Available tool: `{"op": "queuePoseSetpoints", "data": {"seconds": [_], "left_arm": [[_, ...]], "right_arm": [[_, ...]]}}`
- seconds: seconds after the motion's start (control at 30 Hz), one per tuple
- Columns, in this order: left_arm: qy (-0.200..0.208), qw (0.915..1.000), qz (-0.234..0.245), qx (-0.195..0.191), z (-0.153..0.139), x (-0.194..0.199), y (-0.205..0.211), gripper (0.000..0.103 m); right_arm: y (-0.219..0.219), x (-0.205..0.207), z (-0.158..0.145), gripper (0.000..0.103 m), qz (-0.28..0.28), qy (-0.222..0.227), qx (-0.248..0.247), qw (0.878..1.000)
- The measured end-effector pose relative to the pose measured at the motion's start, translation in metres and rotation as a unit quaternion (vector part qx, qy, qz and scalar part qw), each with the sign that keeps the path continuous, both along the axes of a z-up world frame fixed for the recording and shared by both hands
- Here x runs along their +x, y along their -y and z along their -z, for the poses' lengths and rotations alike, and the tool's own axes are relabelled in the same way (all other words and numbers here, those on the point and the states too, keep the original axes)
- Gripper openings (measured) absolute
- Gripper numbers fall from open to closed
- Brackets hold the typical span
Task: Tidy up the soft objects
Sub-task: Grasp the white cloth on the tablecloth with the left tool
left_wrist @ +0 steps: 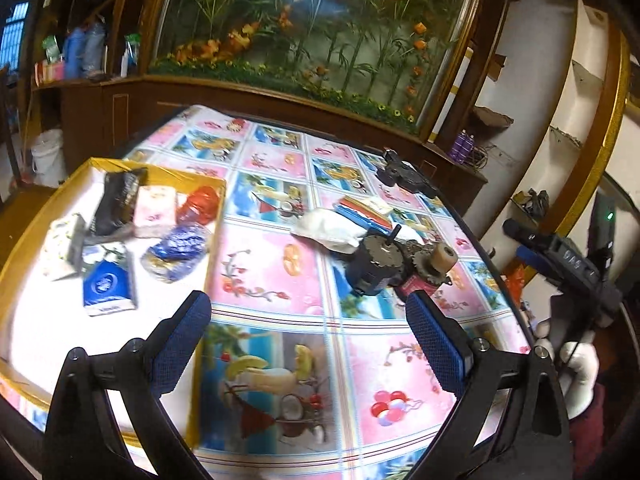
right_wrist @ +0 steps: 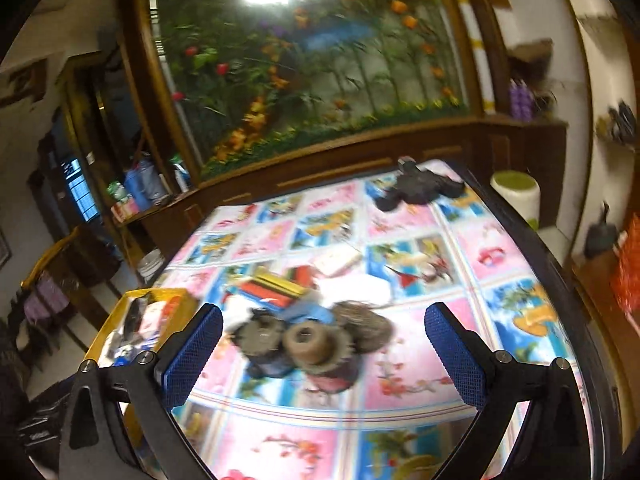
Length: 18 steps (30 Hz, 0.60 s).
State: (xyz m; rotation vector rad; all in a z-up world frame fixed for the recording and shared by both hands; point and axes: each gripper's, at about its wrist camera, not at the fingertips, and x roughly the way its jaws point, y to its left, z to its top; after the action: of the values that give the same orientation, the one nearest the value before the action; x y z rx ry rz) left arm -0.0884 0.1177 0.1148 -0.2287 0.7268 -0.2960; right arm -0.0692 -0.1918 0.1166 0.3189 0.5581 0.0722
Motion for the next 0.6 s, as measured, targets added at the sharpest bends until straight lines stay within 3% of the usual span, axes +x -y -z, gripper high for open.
{"op": "queuePoseSetpoints", "data": {"seconds": [0.2, 0.4, 0.6], "left_arm": [[-0.084, 0.9945, 0.004, -0.063, 0.021, 0.038, 0.003, 0.098], [-0.152, 0.9771, -0.009, -0.148, 0.048, 0.097, 0.009, 0.098], [-0.199, 0.9626, 0.000, -0.184, 0.077, 0.144, 0.032, 0.098]], "right_arm": [[0.035, 0.045, 0.018, 0.102, 0.014, -0.034, 0.046, 0.998], [0.046, 0.098, 0.044, 0.102, 0.019, -0.041, 0.033, 0.998], [0.051, 0.110, 0.073, 0.102, 0.023, -0.048, 0.041, 0.998]]}}
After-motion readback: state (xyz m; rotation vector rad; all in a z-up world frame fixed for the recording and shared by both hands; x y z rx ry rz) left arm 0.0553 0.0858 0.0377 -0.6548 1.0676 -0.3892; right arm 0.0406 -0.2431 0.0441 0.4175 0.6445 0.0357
